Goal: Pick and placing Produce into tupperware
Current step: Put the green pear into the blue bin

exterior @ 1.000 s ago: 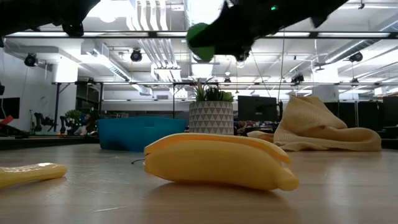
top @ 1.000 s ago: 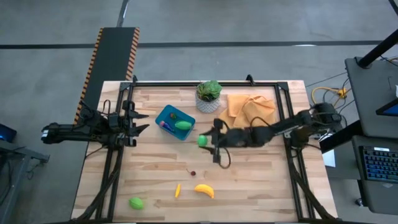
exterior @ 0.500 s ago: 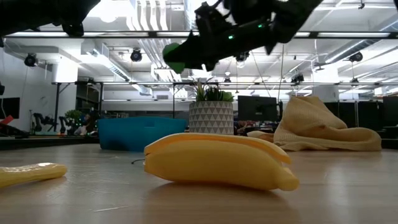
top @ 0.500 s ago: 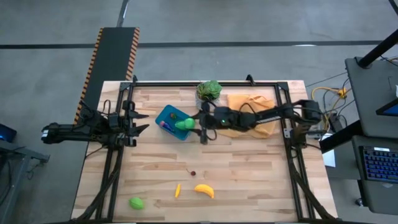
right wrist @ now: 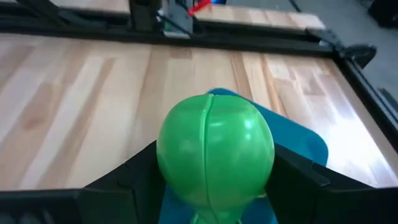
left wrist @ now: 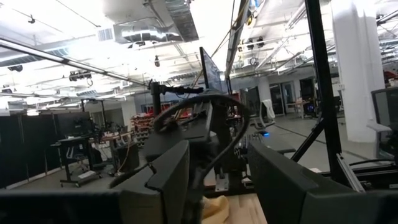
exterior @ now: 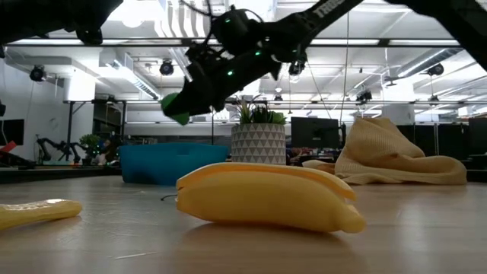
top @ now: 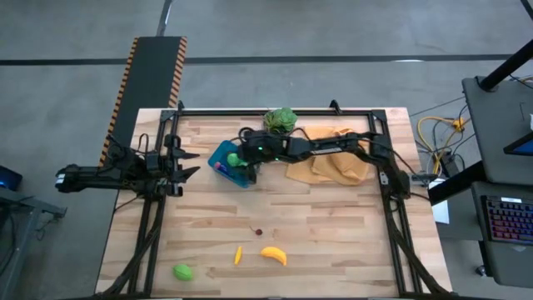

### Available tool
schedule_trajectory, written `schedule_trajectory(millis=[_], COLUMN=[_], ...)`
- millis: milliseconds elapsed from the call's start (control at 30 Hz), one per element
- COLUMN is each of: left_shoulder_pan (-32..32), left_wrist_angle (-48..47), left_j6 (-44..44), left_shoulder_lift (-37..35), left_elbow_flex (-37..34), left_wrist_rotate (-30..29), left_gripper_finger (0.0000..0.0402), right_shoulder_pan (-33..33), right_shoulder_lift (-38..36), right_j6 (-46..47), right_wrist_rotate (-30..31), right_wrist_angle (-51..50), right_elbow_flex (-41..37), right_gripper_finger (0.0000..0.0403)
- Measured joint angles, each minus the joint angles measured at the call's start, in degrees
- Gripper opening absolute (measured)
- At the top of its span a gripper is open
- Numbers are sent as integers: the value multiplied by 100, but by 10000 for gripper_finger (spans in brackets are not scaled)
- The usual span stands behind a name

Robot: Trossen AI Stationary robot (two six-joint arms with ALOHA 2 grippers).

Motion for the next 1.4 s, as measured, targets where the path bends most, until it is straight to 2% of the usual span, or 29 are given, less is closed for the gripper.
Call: schedule_trajectory(millis=[400, 633, 1167, 1400], left_shoulder_pan=[0, 0, -1, -2], left_wrist_angle=[-18, -17, -14, -14], left_j6=[4, 4, 4, 4], left_shoulder_lift=[-9, -7, -2, -4], left_elbow_flex=[1, 1, 1, 1], left_wrist_rotate=[2, 4, 6, 6], left_gripper_finger=[151, 151, 151, 151], right_shoulder_pan=[-265, -309, -302, -300], right_shoulder_lift=[1269, 1736, 1780, 1769], right_j6=[-36, 49, 41, 63], right_wrist_rotate=[-295, -295, -431, -446], right_wrist_angle=[-1837, -2507, -2654, -2600], right_elbow_flex=[2232, 2947, 3055, 3055], right_gripper_finger=[219, 219, 220, 246])
